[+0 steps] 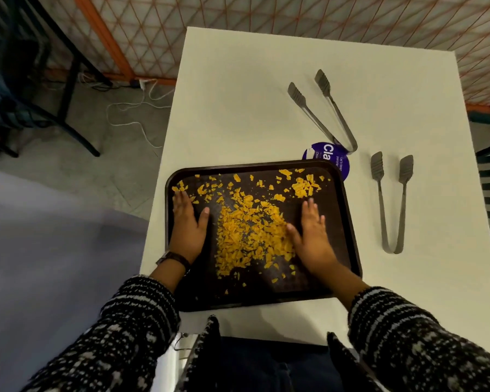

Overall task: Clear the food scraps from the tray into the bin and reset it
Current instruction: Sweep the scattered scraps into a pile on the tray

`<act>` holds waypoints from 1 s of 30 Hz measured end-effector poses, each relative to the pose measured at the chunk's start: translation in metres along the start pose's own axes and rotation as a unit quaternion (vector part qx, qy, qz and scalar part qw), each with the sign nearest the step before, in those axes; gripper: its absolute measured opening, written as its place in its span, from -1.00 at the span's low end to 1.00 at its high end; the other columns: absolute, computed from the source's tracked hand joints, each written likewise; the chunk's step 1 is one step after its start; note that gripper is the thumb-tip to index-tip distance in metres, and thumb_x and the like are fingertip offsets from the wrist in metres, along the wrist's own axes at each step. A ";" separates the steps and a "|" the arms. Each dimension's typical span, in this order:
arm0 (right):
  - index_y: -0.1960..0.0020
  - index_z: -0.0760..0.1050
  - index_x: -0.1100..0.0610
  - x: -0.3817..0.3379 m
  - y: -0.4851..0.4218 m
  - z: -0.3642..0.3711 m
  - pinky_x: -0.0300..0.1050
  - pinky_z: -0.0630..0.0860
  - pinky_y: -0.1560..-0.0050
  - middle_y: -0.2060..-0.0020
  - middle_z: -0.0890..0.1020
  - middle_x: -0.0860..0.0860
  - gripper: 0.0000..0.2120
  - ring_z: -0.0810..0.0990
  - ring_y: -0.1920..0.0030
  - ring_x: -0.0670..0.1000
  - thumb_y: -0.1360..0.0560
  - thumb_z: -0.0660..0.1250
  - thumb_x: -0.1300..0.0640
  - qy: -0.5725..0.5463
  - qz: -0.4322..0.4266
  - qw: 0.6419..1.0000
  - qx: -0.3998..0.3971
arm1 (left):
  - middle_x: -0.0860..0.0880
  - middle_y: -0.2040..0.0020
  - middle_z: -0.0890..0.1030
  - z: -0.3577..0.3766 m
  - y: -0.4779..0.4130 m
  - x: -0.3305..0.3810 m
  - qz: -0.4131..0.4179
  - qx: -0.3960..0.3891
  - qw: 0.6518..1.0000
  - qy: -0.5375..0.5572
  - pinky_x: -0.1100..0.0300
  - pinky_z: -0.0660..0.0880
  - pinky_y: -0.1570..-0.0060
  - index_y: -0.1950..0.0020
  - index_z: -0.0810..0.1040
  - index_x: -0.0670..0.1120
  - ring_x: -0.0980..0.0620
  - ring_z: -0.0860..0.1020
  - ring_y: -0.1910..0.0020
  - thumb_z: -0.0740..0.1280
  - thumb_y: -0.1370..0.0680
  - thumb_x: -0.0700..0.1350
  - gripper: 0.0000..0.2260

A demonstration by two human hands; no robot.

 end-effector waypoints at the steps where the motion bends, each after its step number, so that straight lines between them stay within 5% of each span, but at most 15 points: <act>1: -0.51 -0.18 0.14 0.010 -0.001 -0.002 -0.07 -0.27 -0.46 -0.52 -0.17 0.04 -0.33 -0.28 -0.46 -0.07 -0.58 0.04 -0.13 0.022 0.017 1.000 -0.003 | -0.11 -0.55 -0.17 -0.001 -0.007 -0.001 -0.010 0.002 1.000 -0.012 0.08 -0.12 -0.47 -0.52 -0.18 -0.14 -0.03 -0.17 -0.53 0.10 -0.59 0.07 -0.35; 9: -0.50 -0.27 0.14 0.035 0.008 0.000 -0.10 -0.31 -0.44 -0.42 -0.35 -0.03 -0.29 -0.37 -0.44 -0.05 -0.57 0.01 -0.15 0.100 0.018 0.992 -0.078 | -0.18 -0.54 -0.19 0.015 -0.024 0.013 -0.008 0.012 0.994 -0.106 0.06 -0.25 -0.48 -0.50 -0.20 -0.19 -0.06 -0.23 -0.51 0.05 -0.60 0.10 -0.35; 15: -0.47 -0.33 0.12 0.035 0.009 0.003 -0.07 -0.32 -0.45 -0.47 -0.32 0.05 -0.27 -0.39 -0.43 -0.03 -0.56 0.02 -0.17 0.127 0.033 0.987 -0.088 | -0.06 -0.53 -0.23 0.056 0.010 0.041 0.095 -0.080 0.988 -0.090 0.16 -0.31 -0.40 -0.51 -0.24 -0.09 0.08 -0.30 -0.46 -0.02 -0.60 0.13 -0.38; 22: -0.39 -0.46 0.10 0.040 0.010 0.008 -0.04 -0.37 -0.42 -0.40 -0.42 0.02 -0.02 -0.43 -0.42 0.01 -0.19 -0.51 -0.54 0.161 0.033 0.977 -0.135 | -0.12 -0.53 -0.24 0.008 -0.016 0.004 -0.003 0.018 0.998 -0.068 0.12 -0.24 -0.42 -0.50 -0.23 -0.14 -0.08 -0.24 -0.51 0.03 -0.59 0.13 -0.34; 27: -0.38 -0.47 0.09 0.039 0.008 0.011 -0.04 -0.40 -0.40 -0.39 -0.43 0.01 0.00 -0.45 -0.41 -0.01 -0.16 -0.53 -0.55 0.168 0.038 0.974 -0.145 | -0.25 -0.53 -0.19 0.015 -0.018 -0.009 0.007 -0.020 0.983 -0.181 0.08 -0.23 -0.46 -0.50 -0.19 -0.24 -0.14 -0.21 -0.52 0.00 -0.59 0.16 -0.31; 30: -0.38 -0.48 0.09 0.040 0.009 0.011 -0.05 -0.41 -0.39 -0.39 -0.44 0.02 0.00 -0.45 -0.41 0.00 -0.16 -0.53 -0.55 0.173 0.041 0.973 -0.148 | -0.21 -0.53 -0.22 0.027 -0.004 -0.004 0.012 -0.027 0.987 -0.156 0.06 -0.27 -0.47 -0.50 -0.21 -0.21 -0.07 -0.28 -0.49 -0.01 -0.58 0.18 -0.31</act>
Point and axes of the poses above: each hand's wrist, its own y-axis away from the middle knuckle, its own z-axis out of the palm, x = y × z, the point moved 8 cm from there along -y, towards the middle knuckle
